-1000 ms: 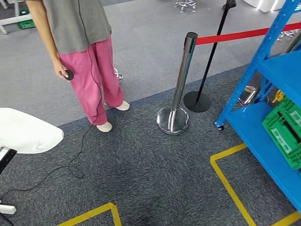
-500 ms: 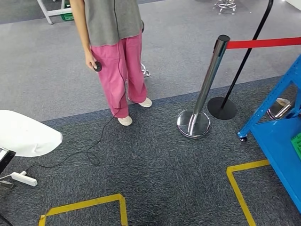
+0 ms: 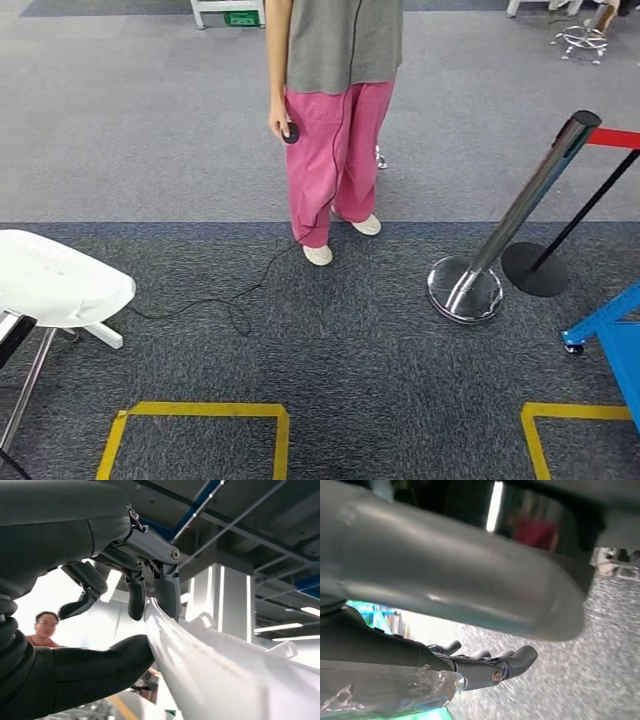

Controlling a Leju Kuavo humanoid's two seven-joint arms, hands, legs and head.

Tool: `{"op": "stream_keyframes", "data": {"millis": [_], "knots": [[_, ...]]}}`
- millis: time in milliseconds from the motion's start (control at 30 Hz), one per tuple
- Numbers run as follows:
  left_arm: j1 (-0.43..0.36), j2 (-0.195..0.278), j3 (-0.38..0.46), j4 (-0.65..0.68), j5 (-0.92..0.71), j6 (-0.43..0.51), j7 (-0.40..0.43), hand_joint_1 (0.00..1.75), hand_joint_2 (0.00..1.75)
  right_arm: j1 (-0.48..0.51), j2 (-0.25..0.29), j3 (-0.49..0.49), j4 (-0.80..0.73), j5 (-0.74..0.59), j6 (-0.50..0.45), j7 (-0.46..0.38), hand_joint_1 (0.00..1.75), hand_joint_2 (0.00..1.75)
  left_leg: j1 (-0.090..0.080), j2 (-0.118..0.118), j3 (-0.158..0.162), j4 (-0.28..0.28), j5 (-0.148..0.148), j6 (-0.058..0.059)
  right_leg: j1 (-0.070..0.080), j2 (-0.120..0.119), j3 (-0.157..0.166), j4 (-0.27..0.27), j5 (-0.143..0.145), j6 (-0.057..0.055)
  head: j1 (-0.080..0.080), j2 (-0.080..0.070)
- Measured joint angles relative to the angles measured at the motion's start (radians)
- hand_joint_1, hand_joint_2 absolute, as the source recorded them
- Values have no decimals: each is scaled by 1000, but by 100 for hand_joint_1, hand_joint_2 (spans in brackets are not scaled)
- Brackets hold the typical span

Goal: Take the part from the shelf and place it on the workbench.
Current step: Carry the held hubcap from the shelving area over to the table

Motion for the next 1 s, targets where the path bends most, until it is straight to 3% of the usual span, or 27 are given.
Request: {"op": "stream_keyframes", "data": {"millis": [33, 100, 133, 167, 200, 267, 300, 333, 400, 433, 500, 533, 600, 633, 700, 733, 767, 833, 900, 933, 967, 1000], "knots": [[-1, 0, 0, 0, 0, 0, 0, 175, 175, 0, 0, 0, 0, 0, 0, 0, 0, 0, 1, -15, -2, 4, -1, -5, -6, 26, 31, -70, 29, 2, 1, 0], [-1, 2, 1, 0, 0, 0, 0, 175, 175, 0, 0, 0, 0, 0, 0, -1, 0, 0, 3, -40, -11, 10, 1, -18, -12, 64, 65, -143, 50, 1, 1, 0], [0, 2, 1, 0, 0, 0, 0, 175, 175, -1, 0, 0, 0, 0, 0, -2, 0, 0, 5, -52, -17, 10, 5, -26, -12, 67, 68, -148, 48, -3, 1, 0], [2, 3, 1, 0, 0, 0, 0, 175, 175, -2, 0, 0, 0, 0, 0, -2, 0, 0, 8, -63, -21, 7, 9, -32, -10, 54, 69, -147, 51, -10, 0, 0], [5, 3, 1, 0, 0, 0, 0, 175, 175, -2, 1, 0, 0, 0, 0, 0, 0, 0, 8, -55, -24, 8, 10, -37, -9, 42, 69, -149, 54, -18, 0, 0], [5, 4, 1, 0, 0, 0, 0, 175, 175, -1, 1, 0, 0, 0, 0, 3, 0, 0, 5, 1, -47, 51, -18, -43, -8, 16, 70, -155, 58, -32, -5, 0], [3, 4, 0, 0, 0, 0, 1, 175, 175, 0, 1, 0, 0, 0, 1, 4, 0, 0, 2, 38, -72, 104, -47, -45, -5, 2, 70, -156, 59, -37, -7, 0], [1, 5, 0, 1, 0, 0, 2, 175, 175, 1, 1, 0, 0, 0, 1, 4, 0, 0, 1, 58, -104, 172, -80, -46, -3, -12, 70, -157, 59, -41, -9, 0], [3, 4, -2, 2, 0, 0, 4, 175, 175, 3, 0, 0, 0, 0, 2, 4, 0, 0, 2, 70, -154, 278, -117, -47, 0, -42, 68, -157, 57, -44, -9, 0], [4, 3, -2, 2, 0, 0, 4, 175, 175, 4, 0, 0, 0, 0, 2, 4, 0, 0, 2, 70, -155, 284, -110, -47, 1, -56, 68, -157, 56, -45, -10, 0], [5, 3, -1, 3, 1, 0, 4, 175, 175, 3, 0, 0, 0, 0, 3, 4, 0, 0, 1, 85, -102, 191, -55, -43, 2, -83, 71, -157, 53, -44, -9, 0], [4, 4, -1, 3, 1, 0, 4, 175, 175, 2, 0, 0, 0, 0, 3, 4, 0, 0, -3, 115, -62, 121, -31, -42, 4, -95, 74, -157, 51, -41, -10, 0], [2, 5, -2, 3, 1, 0, 4, 175, 175, 2, 0, 0, 0, 0, 2, 4, 0, 0, -11, 157, -11, 27, -8, -34, 11, -117, 79, -157, 44, -32, -10, 0], [2, 6, -2, 3, 2, 0, 4, 175, 175, 2, 0, 0, 0, 0, 2, 4, 0, 0, -16, 164, -5, 13, -10, -31, 14, -128, 83, -158, 41, -28, -11, 0], [5, 9, -1, 3, 2, 0, 4, 175, 175, 0, 1, 0, 0, 0, 2, 4, 0, 0, -14, 134, -7, 8, -7, -21, 14, -148, 89, -161, 36, -18, -11, 0], [6, 10, 0, 3, 2, 0, 4, 175, 175, 0, 1, 0, -1, 0, 2, 4, 0, 0, -12, 121, -6, 5, -5, -15, 12, -137, 87, -152, 28, -13, -9, 0], [5, 11, 0, 3, 2, 0, 5, 175, 175, 0, 1, 0, -1, 0, 2, 4, 0, 0, -9, 108, -5, 3, -3, -9, 10, -113, 76, -123, 10, -7, -7, 0], [3, 11, -1, 3, 3, 0, 5, 175, 175, 1, 1, 0, -2, 0, 3, 2, 0, 0, -5, 82, -5, 1, 0, -1, 6, -48, 21, -6, -47, -1, -1, 0], [3, 9, -2, 3, 3, 0, 5, 175, 175, 3, 0, 0, -2, 0, 3, 0, 0, 0, -5, 54, -6, 2, 0, 2, 5, -24, -43, 110, -85, 0, 1, 0], [4, 8, -3, 3, 4, 0, 5, 175, 175, 3, 0, 0, -2, 0, 3, -1, 0, 0, -5, 40, -6, 2, 0, 2, 5, -21, -55, 125, -78, 0, 1, 0], [5, 8, -3, 3, 4, 0, 5, 175, 175, 2, 0, 0, -2, 0, 3, -2, 0, 0, -4, 24, -6, 2, 0, 1, 5, -18, -46, 98, -52, -2, 1, 0], [5, 8, -3, 3, 4, 0, 5, 175, 175, 2, 0, 0, -2, 0, 3, -3, 0, 0, -3, 9, -5, 3, 1, 0, 4, -9, -20, 38, -14, -3, 1, 0]]}}
